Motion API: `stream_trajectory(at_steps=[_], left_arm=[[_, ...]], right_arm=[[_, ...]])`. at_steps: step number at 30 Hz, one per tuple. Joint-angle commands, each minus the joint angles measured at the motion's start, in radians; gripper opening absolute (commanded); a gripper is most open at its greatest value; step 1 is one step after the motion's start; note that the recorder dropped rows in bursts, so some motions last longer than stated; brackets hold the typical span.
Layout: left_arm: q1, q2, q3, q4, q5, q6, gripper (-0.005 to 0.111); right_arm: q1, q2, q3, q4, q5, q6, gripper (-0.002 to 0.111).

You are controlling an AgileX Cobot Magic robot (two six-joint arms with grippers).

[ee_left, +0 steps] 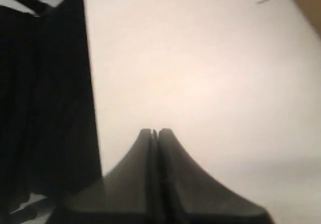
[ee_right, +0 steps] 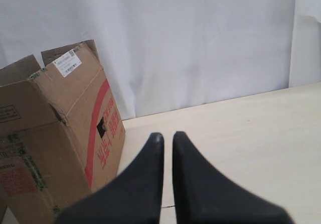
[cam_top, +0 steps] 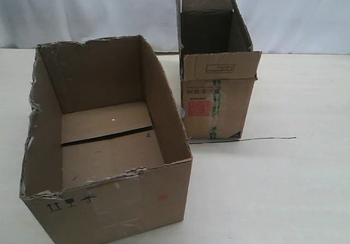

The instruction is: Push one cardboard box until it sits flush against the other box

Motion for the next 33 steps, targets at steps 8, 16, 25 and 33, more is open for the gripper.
stream_trajectory(at_steps=[8, 16, 25, 33], left_arm=[[-0.224, -0.057, -0.069, -0.406, 0.053, 0.08, 0.0], [-0.47, -0.012, -0.069, -0.677, 0.053, 0.101, 0.0], [-0.78, 0.254, -0.069, -0.81, -0.074, 0.13, 0.0], [-0.852, 0.357, -0.069, -0.595, -0.056, 0.02, 0.0]], right_arm=[[-0.002, -0.003, 0.005, 0.001, 0.007, -0.009, 0.005], [-0.002, -0.003, 0.005, 0.001, 0.007, -0.009, 0.005], [-0.002, -0.003, 0.005, 0.001, 0.007, -0.009, 0.005], [-0.002, -0.003, 0.005, 0.001, 0.007, -0.009, 0.005]])
